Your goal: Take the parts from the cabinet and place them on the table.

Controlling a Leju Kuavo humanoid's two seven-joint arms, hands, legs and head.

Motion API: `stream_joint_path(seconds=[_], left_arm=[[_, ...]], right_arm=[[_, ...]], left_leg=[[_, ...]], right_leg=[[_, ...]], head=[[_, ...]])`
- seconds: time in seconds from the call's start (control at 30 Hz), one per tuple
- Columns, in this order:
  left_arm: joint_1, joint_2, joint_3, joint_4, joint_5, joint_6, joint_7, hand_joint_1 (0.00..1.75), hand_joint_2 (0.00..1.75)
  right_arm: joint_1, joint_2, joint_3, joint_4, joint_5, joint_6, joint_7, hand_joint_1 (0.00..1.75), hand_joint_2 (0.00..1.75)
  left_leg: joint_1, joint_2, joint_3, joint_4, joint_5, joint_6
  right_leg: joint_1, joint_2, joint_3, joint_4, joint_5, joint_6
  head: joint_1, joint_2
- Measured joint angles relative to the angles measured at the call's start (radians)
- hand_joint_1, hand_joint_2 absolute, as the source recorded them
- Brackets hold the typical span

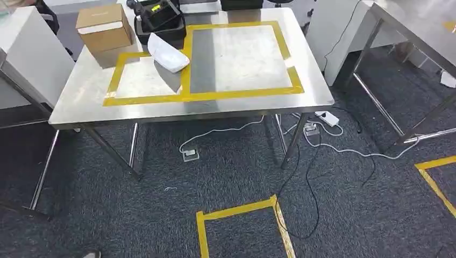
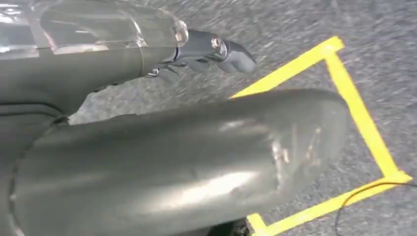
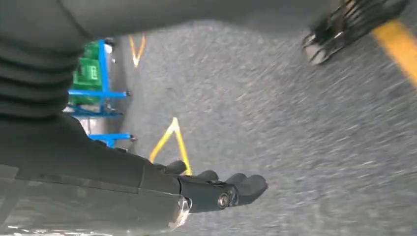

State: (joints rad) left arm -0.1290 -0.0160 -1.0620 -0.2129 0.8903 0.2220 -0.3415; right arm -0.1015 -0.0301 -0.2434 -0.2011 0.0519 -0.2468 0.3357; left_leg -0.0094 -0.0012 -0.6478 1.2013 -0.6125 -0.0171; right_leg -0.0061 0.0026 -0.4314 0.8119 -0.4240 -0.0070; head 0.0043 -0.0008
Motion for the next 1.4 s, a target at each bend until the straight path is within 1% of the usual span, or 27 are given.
stream_joint_path(seconds=[0.07,0.1,0.13,0.17,0.2,0.23,0.27,0.37,0.43,0.47,0.53,0.57,0.63,0.67,0.7,0.87,0.9,0.93,0.97,1.03,1.1,1.13,1.17,1.23,1.3,1.33,1.4], left_arm=[[0.002,0.005,0.000,0.000,0.012,0.010,0.008,0.00,0.00],[0.002,0.010,0.000,0.000,0.020,0.011,0.011,0.00,0.00],[0.002,0.011,0.000,0.000,0.022,0.011,0.012,0.00,0.00],[0.000,0.016,0.000,0.000,0.024,0.012,0.012,0.00,0.00],[-0.002,0.025,0.000,0.000,0.024,0.016,0.011,0.00,0.00],[-0.004,0.026,0.000,0.000,0.025,0.020,0.010,0.00,0.00],[-0.009,0.026,0.000,0.000,0.027,0.023,0.008,0.00,0.00],[-0.010,0.028,0.001,0.000,0.027,0.025,0.004,0.00,0.00],[-0.009,0.026,0.001,-0.001,0.024,0.025,0.001,0.00,0.00],[-0.009,0.025,0.001,0.000,0.023,0.025,0.000,0.00,0.00],[-0.009,0.024,0.001,0.000,0.020,0.025,0.000,0.00,0.00],[-0.008,0.025,0.001,0.000,0.019,0.025,0.000,0.00,0.00],[-0.009,0.025,0.001,0.000,0.019,0.025,0.000,0.00,0.00],[-0.010,0.024,0.001,0.000,0.019,0.025,0.000,0.00,0.00],[-0.010,0.024,0.001,0.000,0.019,0.025,0.000,0.00,0.00],[-0.010,0.024,0.001,0.000,0.019,0.025,0.000,0.00,0.00],[-0.012,0.023,0.001,-0.001,0.019,0.025,-0.001,0.00,0.00],[-0.018,0.022,0.001,-0.001,0.016,0.025,-0.003,0.00,0.00],[-0.012,0.027,0.001,0.000,0.013,0.028,-0.003,0.00,0.00],[-0.015,0.027,0.001,0.000,0.012,0.028,-0.002,0.00,0.00],[-0.014,0.026,0.001,-0.001,0.010,0.028,0.001,0.00,0.00],[-0.012,0.026,0.001,0.000,0.019,0.033,0.006,0.00,0.00],[-0.008,0.026,0.002,0.000,0.034,0.044,0.012,0.00,0.00],[0.000,0.026,0.008,0.000,0.054,0.053,0.008,0.00,0.00],[-0.005,0.033,0.010,0.000,0.057,0.053,-0.003,0.00,0.00],[-0.012,0.032,0.010,-0.001,0.055,0.050,-0.010,0.00,0.00],[-0.010,0.036,0.011,-0.001,0.053,0.048,-0.002,0.00,0.00]], right_arm=[[0.000,0.000,0.000,0.000,-0.007,-0.006,0.000,0.00,0.00],[0.000,0.000,0.000,0.000,-0.011,-0.010,0.000,0.00,0.00],[0.000,0.000,0.000,0.000,-0.013,-0.012,0.000,0.00,0.00],[-0.001,0.001,0.000,0.000,-0.015,-0.012,-0.001,0.00,0.00],[-0.001,0.005,0.000,0.000,-0.016,-0.011,-0.001,0.00,1.75],[-0.001,0.005,0.000,0.000,-0.017,-0.010,-0.002,0.00,1.75],[0.000,0.005,0.000,0.000,-0.017,-0.010,-0.005,0.00,1.75],[-0.003,0.004,0.000,0.000,-0.020,-0.008,-0.015,0.00,1.75],[0.000,0.004,0.000,0.000,-0.020,-0.005,-0.019,0.00,1.75],[0.001,0.003,0.000,0.000,-0.020,-0.005,-0.023,0.00,1.75],[0.002,0.002,0.000,0.001,-0.020,-0.001,-0.034,0.00,1.75],[0.002,0.003,0.000,0.002,-0.020,0.002,-0.037,0.00,1.75],[0.004,0.003,0.000,0.002,-0.020,0.003,-0.039,0.00,1.75],[0.004,0.002,0.000,0.002,-0.020,0.003,-0.040,0.00,1.75],[0.004,0.002,0.000,0.002,-0.020,0.003,-0.040,0.00,1.75],[0.003,0.002,0.000,0.002,-0.020,0.003,-0.041,0.00,1.75],[0.004,0.002,0.000,0.002,-0.020,0.004,-0.043,0.00,1.75],[0.009,0.003,0.000,0.002,-0.020,0.005,-0.048,0.00,1.75],[0.004,0.008,0.000,0.002,-0.021,0.009,-0.064,0.00,1.75],[0.004,0.006,0.000,0.002,-0.021,0.009,-0.069,0.00,1.75],[0.005,0.006,0.001,0.002,-0.024,0.009,-0.071,0.00,1.75],[0.007,0.006,0.003,0.002,-0.032,0.009,-0.072,0.00,1.75],[0.009,0.006,0.006,0.002,-0.042,0.006,-0.074,0.00,1.75],[0.009,0.006,0.007,0.003,-0.044,-0.002,-0.068,0.00,1.75],[0.009,0.013,0.013,0.003,-0.041,-0.006,-0.055,0.00,1.75],[0.011,0.010,0.016,0.003,-0.041,-0.008,-0.049,0.00,1.75],[0.011,0.010,0.016,0.003,-0.045,-0.012,-0.048,0.00,1.75]], left_leg=[[-0.002,0.000,0.018,0.039,0.035,0.007],[-0.003,0.000,0.066,-0.009,0.091,0.017],[-0.007,0.000,0.115,-0.070,0.122,0.028],[-0.016,0.000,0.198,-0.182,0.135,0.047],[-0.031,0.006,0.291,-0.301,0.108,0.061],[-0.038,0.009,0.339,-0.363,0.114,0.063],[-0.034,0.005,0.355,-0.411,0.103,0.066],[-0.025,-0.004,0.341,-0.426,0.106,0.068],[-0.020,-0.012,0.316,-0.423,0.128,0.078],[-0.019,-0.014,0.300,-0.422,0.139,0.079],[-0.019,-0.017,0.277,-0.414,0.153,0.077],[-0.019,-0.019,0.266,-0.408,0.157,0.075],[-0.019,-0.032,0.252,-0.398,0.161,0.071],[-0.019,-0.041,0.250,-0.394,0.164,0.067],[-0.019,-0.046,0.249,-0.393,0.165,0.066],[-0.018,-0.049,0.249,-0.393,0.166,0.065],[-0.018,-0.059,0.248,-0.392,0.168,0.061],[-0.023,-0.081,0.229,-0.377,0.172,0.053],[-0.022,-0.052,0.197,-0.341,0.150,0.031],[-0.011,0.006,0.125,-0.186,0.056,0.012],[0.001,0.012,0.048,-0.009,-0.018,0.000],[0.004,0.010,0.042,0.009,-0.016,0.000],[0.005,0.010,0.063,-0.022,0.009,0.002],[0.000,0.026,0.166,-0.202,0.095,0.017],[-0.024,0.142,0.270,-0.371,0.129,0.047],[-0.027,0.110,0.276,-0.403,0.136,0.055],[-0.025,0.082,0.264,-0.394,0.143,0.051]], right_leg=[[0.006,0.000,-0.032,0.010,0.015,-0.003],[0.013,0.001,-0.050,0.015,0.027,-0.003],[0.017,0.003,-0.058,0.015,0.035,-0.004],[0.018,0.004,-0.064,0.014,0.043,-0.003],[0.018,0.005,-0.065,0.015,0.048,-0.001],[0.019,0.007,-0.065,0.016,0.052,0.000],[0.023,0.005,-0.071,0.022,0.064,0.004],[0.027,0.003,-0.092,0.023,0.085,0.012],[0.023,0.002,-0.133,0.106,0.001,0.030],[0.018,0.002,-0.178,0.223,-0.066,0.037],[0.014,0.002,-0.242,0.407,-0.144,0.043],[0.013,0.002,-0.244,0.439,-0.154,0.044],[0.011,0.002,-0.172,0.346,-0.109,0.043],[0.010,0.006,-0.100,0.226,-0.063,0.039],[0.009,0.011,-0.067,0.172,-0.045,0.038],[0.009,0.014,-0.052,0.146,-0.037,0.038],[0.007,0.043,0.004,0.057,-0.012,0.036],[0.001,0.058,0.027,0.000,-0.020,0.029],[-0.001,0.011,0.019,0.003,-0.009,0.006],[0.000,-0.006,0.011,0.000,-0.002,-0.005],[0.002,-0.023,-0.002,0.002,0.003,-0.006],[0.002,-0.032,-0.004,0.003,0.004,-0.007],[0.003,-0.039,-0.007,0.003,0.007,-0.007],[0.008,-0.051,-0.007,0.002,0.012,-0.005],[0.012,-0.064,0.000,0.001,0.016,0.002],[0.017,-0.072,-0.010,0.007,0.017,0.006],[0.019,-0.102,-0.010,0.007,0.020,0.011]], head=[[-0.010,0.000],[-0.016,0.000],[-0.018,0.000],[-0.017,0.000],[-0.010,0.000],[-0.014,0.000],[-0.022,0.000],[-0.022,0.000],[-0.015,0.000],[-0.003,0.000],[0.006,0.000],[0.010,0.000],[0.016,0.000],[0.023,0.000],[0.025,0.000],[0.026,0.000],[0.028,0.000],[0.033,0.000],[0.026,0.000],[0.012,0.000],[0.001,0.000],[-0.005,0.000],[-0.011,0.000],[-0.021,0.000],[-0.025,0.000],[-0.041,0.000],[-0.027,0.000]])
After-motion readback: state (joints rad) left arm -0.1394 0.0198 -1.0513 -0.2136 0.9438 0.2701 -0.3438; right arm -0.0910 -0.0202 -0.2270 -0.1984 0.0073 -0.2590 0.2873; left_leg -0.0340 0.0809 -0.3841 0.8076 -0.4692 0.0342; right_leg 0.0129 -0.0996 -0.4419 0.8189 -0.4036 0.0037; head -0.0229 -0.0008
